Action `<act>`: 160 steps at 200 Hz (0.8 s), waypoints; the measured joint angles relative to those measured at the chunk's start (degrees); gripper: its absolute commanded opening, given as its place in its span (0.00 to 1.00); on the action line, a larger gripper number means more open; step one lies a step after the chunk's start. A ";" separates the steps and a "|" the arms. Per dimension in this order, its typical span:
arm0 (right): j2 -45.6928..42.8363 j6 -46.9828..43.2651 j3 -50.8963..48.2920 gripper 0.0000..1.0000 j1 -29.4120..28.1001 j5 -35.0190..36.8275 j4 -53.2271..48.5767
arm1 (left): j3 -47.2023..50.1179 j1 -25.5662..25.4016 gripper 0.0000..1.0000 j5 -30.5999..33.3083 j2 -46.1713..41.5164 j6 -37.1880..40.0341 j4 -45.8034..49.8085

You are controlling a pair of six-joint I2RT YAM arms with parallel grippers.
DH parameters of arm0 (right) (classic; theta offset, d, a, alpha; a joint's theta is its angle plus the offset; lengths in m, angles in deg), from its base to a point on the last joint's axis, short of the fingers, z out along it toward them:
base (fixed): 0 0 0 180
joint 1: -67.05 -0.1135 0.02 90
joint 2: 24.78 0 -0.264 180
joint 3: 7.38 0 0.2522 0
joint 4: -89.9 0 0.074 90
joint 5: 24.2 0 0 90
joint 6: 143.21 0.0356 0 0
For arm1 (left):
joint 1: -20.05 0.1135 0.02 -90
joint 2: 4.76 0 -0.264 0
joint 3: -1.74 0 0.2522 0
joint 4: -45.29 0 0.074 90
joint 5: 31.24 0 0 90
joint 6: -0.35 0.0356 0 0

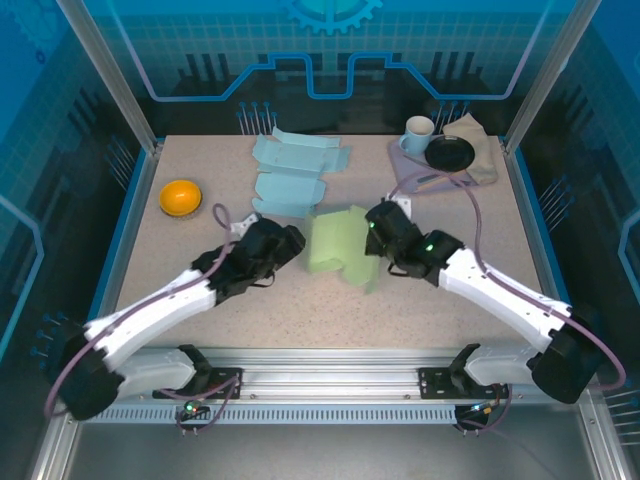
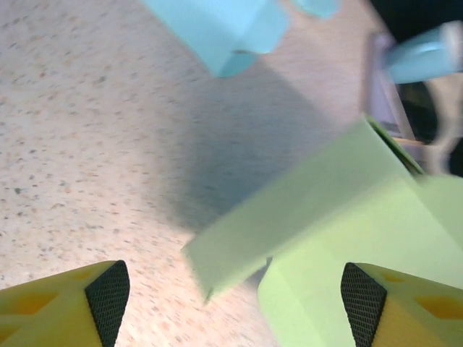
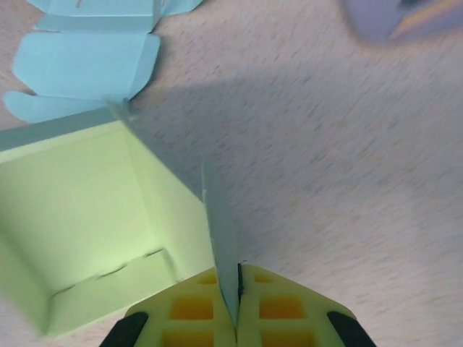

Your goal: Fold the paper box

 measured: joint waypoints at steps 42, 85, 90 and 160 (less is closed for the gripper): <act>0.83 -31.78 17.07 0.00 3.54 2.25 -13.14 | -0.76 0.07 0.82 2.01 -20.13 15.23 6.60; 1.46 -63.06 23.15 0.00 -3.85 6.12 -19.02 | 1.75 1.38 0.81 7.85 -27.76 24.39 12.63; 1.75 -65.61 22.97 0.00 -4.85 6.43 -19.15 | 2.49 1.60 0.81 8.20 -28.06 24.76 12.96; 18.75 -76.19 23.19 0.04 -9.57 4.20 -15.82 | 10.62 5.27 0.81 8.68 -29.11 26.14 13.40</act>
